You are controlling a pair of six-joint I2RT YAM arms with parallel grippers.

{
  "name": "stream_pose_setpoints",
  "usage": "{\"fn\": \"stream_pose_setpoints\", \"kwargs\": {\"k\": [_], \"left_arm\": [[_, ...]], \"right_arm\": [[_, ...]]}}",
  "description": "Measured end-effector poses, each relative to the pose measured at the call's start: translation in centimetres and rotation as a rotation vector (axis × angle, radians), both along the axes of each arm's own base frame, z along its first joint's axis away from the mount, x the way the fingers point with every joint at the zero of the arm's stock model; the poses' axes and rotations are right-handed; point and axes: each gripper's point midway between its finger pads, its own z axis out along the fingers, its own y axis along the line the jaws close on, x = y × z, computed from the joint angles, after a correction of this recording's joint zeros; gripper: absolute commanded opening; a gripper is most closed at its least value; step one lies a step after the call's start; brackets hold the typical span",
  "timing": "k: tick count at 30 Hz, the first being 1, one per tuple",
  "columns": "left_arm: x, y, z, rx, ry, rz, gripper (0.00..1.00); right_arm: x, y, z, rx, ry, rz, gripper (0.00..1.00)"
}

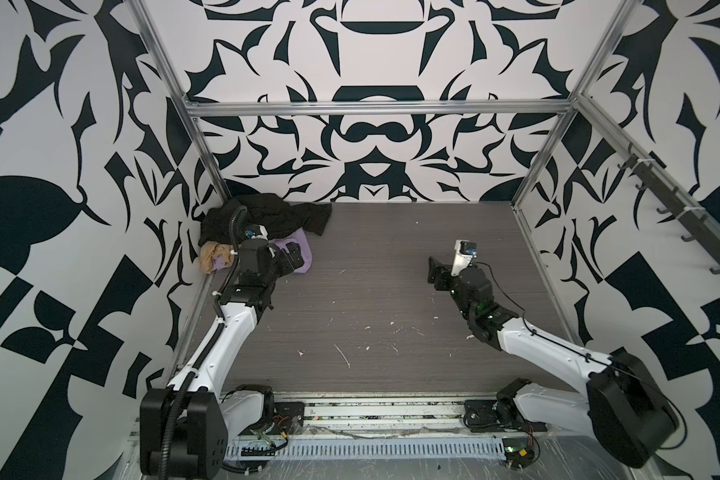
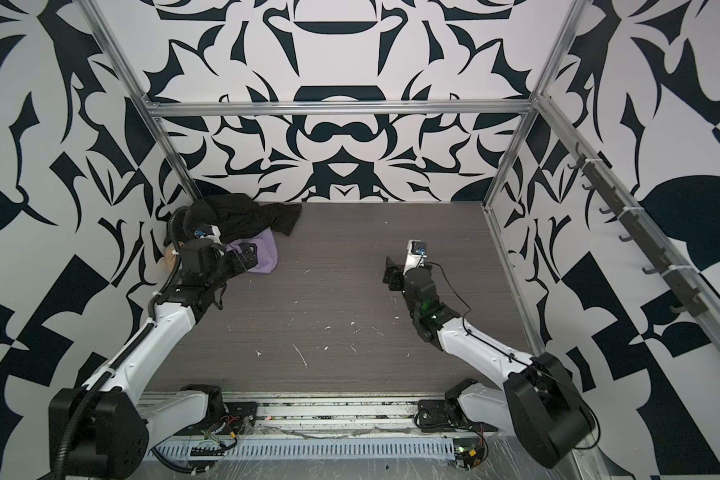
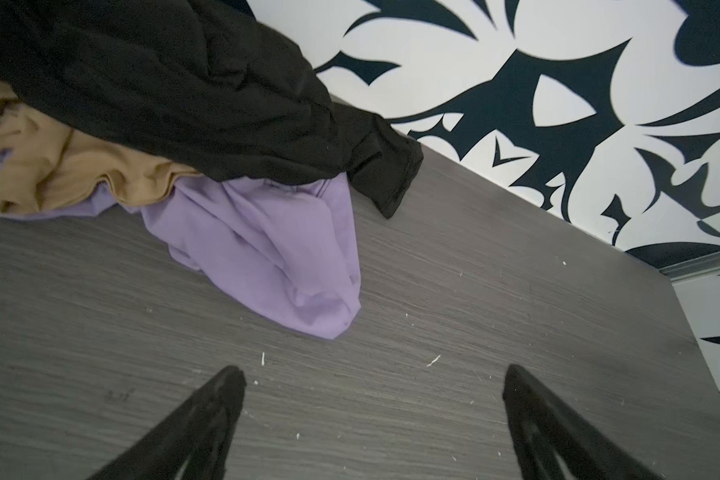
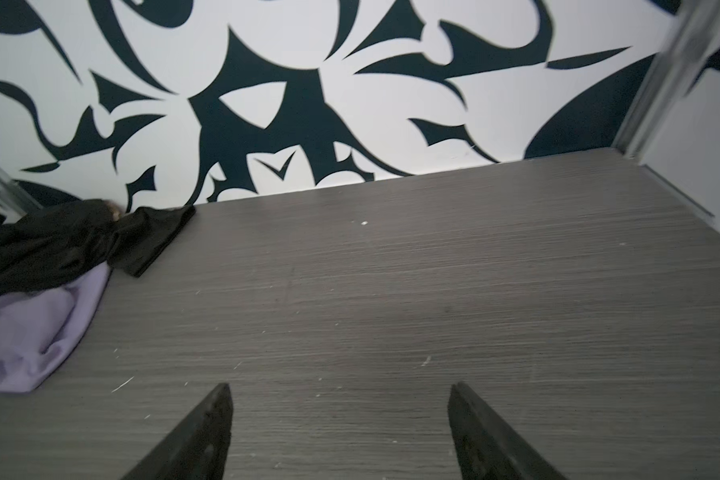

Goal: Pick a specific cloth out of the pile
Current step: 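Reach the left gripper to the lavender cloth while the right arm advances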

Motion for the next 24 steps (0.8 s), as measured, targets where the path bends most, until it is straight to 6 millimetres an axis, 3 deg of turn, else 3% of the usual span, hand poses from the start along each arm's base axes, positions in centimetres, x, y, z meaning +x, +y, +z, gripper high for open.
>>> {"fn": "stream_pose_setpoints", "kwargs": {"k": [5, 12, 16, 24], "left_arm": [[0.6, 0.1, -1.6, -0.039, 0.069, 0.013, 0.92], [1.6, 3.4, -4.3, -0.109, 0.149, 0.115, 0.84], [2.0, 5.3, -5.9, -0.161, 0.195, 0.182, 0.75], [3.9, 8.2, -7.1, -0.287, 0.229, 0.286, 0.68]], "right_arm": [[0.2, 4.7, -1.4, -0.014, 0.043, 0.095, 0.85], [0.2, 9.7, -2.5, -0.038, 0.066, 0.208, 0.99], [0.5, 12.0, -2.8, -0.046, 0.072, 0.263, 1.0], [0.7, 15.3, -3.0, -0.049, 0.088, 0.349, 0.99]]}}
